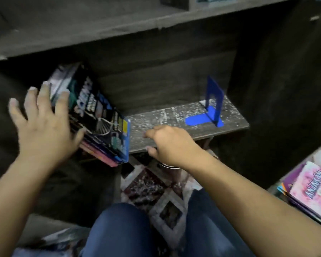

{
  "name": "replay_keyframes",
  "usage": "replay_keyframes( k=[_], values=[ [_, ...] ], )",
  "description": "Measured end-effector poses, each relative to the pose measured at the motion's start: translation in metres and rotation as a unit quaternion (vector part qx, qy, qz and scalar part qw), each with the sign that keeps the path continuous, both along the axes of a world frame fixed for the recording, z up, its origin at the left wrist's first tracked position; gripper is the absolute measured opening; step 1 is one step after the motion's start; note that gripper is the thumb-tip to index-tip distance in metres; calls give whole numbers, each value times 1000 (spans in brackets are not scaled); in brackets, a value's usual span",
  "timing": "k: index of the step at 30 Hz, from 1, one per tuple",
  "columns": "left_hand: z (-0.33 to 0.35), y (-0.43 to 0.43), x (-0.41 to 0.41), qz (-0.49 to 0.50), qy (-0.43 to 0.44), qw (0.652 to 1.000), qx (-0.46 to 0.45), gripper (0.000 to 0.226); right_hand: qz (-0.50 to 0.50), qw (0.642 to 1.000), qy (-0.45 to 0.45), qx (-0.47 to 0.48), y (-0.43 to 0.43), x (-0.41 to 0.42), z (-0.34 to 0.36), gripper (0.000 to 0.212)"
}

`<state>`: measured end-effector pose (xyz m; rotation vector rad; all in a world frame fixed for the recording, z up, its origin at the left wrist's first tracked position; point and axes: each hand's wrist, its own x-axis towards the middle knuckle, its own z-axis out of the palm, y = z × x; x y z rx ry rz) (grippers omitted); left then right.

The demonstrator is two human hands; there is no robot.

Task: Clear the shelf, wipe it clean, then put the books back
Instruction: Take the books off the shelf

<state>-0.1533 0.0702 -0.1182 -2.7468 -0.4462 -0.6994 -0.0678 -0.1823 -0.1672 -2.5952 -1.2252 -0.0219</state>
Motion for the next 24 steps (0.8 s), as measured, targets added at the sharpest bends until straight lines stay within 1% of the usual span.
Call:
replay_keyframes(
  k=[3,6,8,12,14,16,19,22,24],
  values=[
    [3,23,-6,7,-7,997,-72,96,35,999,-9,2,42,1,9,40],
    [0,34,-12,-10,-13,992,-124,88,72,996,-53,14,78,6,17,43],
    [-1,33,-14,-18,-35,989,-143,85,88,993,-74,34,99,10,23,55],
    [1,36,-14,-19,-61,984,-169,85,106,990,-72,65,133,13,36,90],
    [3,35,-14,-14,-70,981,-181,84,111,988,-75,76,146,12,40,97],
    [3,33,-14,-10,-72,980,-184,84,113,988,-77,74,155,12,44,97],
    [2,30,-14,6,-60,982,-179,85,103,989,-75,76,160,12,46,88],
    [-1,26,-12,21,-49,986,-156,85,98,986,-92,99,160,12,44,80],
    [-2,25,-10,25,-38,990,-132,86,101,985,-87,111,161,13,43,75]
  ],
)
